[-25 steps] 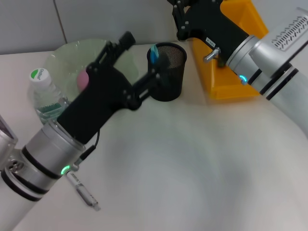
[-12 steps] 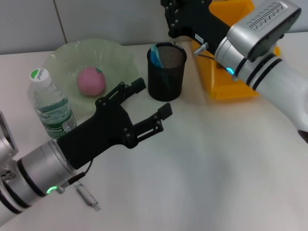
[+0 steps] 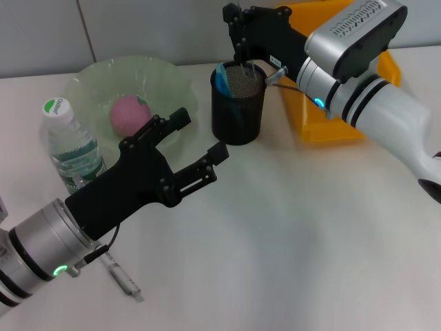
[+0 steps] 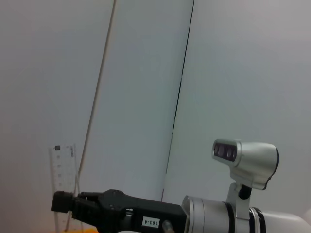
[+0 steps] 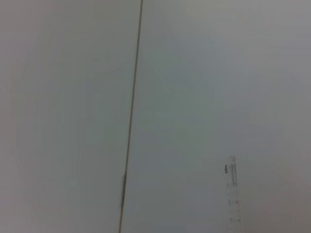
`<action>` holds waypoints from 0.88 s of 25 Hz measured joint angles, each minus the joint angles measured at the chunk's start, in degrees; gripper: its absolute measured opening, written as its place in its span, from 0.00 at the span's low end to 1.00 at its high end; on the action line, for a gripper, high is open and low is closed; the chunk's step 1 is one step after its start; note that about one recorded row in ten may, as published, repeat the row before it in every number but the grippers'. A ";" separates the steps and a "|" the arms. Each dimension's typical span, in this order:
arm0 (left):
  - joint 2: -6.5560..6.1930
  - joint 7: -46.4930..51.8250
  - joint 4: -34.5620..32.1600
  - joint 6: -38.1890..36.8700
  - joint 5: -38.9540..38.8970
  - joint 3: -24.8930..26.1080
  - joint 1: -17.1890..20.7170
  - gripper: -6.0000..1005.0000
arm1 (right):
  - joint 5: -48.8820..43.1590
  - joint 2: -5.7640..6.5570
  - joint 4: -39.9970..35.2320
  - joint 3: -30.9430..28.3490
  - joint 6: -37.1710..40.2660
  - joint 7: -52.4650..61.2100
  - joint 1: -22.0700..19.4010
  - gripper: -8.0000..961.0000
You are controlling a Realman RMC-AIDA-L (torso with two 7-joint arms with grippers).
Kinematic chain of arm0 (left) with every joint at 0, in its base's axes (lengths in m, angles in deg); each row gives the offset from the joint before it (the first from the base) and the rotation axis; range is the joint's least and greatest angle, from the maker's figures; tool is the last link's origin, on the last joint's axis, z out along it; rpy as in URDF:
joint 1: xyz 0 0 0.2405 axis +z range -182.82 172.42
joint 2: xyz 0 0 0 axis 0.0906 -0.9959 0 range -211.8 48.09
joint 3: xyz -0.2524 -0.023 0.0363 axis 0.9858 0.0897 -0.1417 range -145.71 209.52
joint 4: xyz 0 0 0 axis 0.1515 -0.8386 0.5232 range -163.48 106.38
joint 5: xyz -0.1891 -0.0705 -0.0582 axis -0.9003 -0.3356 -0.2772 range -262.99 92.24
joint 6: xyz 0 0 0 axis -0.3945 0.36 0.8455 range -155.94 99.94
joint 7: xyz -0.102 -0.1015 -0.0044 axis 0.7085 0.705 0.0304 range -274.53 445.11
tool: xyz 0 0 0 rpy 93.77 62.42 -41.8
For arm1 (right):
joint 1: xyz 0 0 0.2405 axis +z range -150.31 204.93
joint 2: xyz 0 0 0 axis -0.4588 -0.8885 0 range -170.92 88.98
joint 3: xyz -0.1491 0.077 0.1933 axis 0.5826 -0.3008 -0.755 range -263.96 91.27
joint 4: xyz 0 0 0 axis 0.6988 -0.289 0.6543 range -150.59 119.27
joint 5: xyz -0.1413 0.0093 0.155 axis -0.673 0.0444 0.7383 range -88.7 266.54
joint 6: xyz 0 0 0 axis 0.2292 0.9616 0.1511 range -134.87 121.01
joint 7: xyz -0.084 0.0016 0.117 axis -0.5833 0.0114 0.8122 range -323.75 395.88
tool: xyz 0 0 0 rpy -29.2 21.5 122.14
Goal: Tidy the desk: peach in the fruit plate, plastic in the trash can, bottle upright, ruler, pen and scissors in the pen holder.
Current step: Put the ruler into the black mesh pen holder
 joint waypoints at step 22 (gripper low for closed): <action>0.22 0.49 0.05 0.02 0.08 -0.04 0.00 0.86 | 0.17 0.00 0.64 0.54 -3.17 1.45 0.12 0.02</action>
